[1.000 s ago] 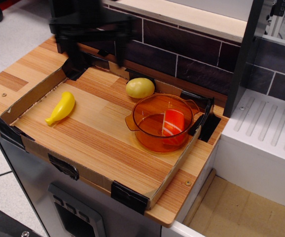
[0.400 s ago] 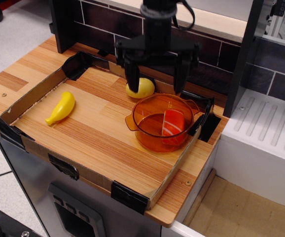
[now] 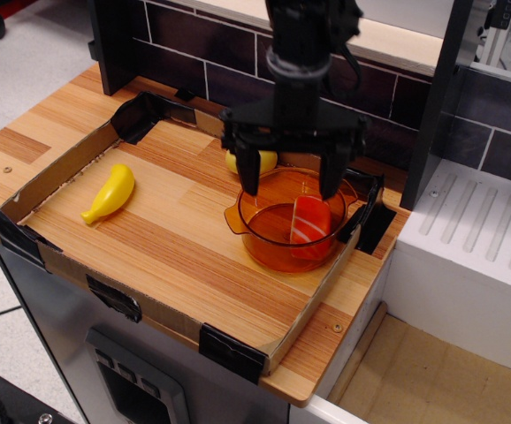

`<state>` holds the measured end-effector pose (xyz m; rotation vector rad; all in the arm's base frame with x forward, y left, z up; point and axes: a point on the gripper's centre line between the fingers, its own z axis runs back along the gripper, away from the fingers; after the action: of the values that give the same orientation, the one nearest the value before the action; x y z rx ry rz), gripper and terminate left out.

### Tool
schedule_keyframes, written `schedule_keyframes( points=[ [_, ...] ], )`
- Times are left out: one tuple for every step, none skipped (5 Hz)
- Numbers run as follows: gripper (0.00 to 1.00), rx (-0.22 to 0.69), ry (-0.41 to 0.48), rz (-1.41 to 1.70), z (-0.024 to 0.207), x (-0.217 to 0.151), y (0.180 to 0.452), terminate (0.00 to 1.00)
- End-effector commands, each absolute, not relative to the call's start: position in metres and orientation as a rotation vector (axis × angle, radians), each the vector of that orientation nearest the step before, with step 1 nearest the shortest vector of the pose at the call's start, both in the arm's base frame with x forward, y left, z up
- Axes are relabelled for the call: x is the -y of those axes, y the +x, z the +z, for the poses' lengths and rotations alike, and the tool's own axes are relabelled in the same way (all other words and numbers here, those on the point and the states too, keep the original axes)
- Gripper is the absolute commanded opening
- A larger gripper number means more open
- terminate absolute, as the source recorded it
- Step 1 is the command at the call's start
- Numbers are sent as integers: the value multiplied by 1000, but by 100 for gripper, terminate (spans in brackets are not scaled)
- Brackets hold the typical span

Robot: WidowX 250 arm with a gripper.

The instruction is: Take sushi out of pot

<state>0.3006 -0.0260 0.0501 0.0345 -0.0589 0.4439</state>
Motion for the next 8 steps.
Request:
schedule_keyframes(
  points=[
    [100,92,24,438,52,33,307,0],
    [100,87,35,435,42,34,307,0],
    [100,77,46,435,35,34,307,0],
    [100,61,32,427,32,36,305,0],
    [100,60,37,427,30,35,304,0],
    [0,59,38,426,31,34,305,0],
    [0,62,42,448,35,28,308,0],
    [0,97,31,479,55,23,311,0]
  ],
)
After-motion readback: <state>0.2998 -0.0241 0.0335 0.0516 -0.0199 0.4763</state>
